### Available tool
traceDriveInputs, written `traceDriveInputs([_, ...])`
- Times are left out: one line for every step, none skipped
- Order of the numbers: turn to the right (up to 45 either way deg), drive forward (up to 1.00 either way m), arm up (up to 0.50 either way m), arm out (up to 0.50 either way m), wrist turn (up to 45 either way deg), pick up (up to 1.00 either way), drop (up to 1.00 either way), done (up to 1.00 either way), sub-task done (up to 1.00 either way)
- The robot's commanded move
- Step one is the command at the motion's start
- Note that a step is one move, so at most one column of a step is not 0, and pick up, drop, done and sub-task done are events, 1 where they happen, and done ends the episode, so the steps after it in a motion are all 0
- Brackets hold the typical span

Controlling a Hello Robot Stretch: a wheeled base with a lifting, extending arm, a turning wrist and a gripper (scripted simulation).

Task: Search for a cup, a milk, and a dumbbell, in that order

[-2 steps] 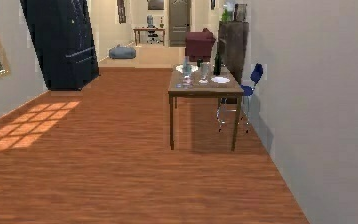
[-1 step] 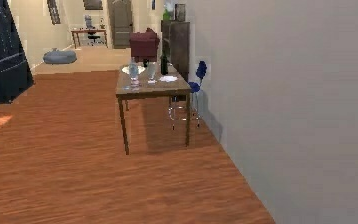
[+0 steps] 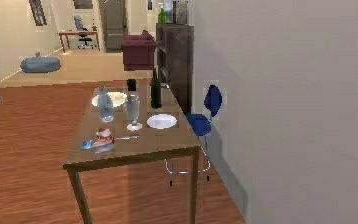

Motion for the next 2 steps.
traceDriveInputs([0.0,0.40,0.00,0.00,0.0,0.00,0.00,0.00,0.00])
traceDriveInputs([-18.0,0.00,0.00,0.00,0.0,0.00,0.00,0.00,0.00])
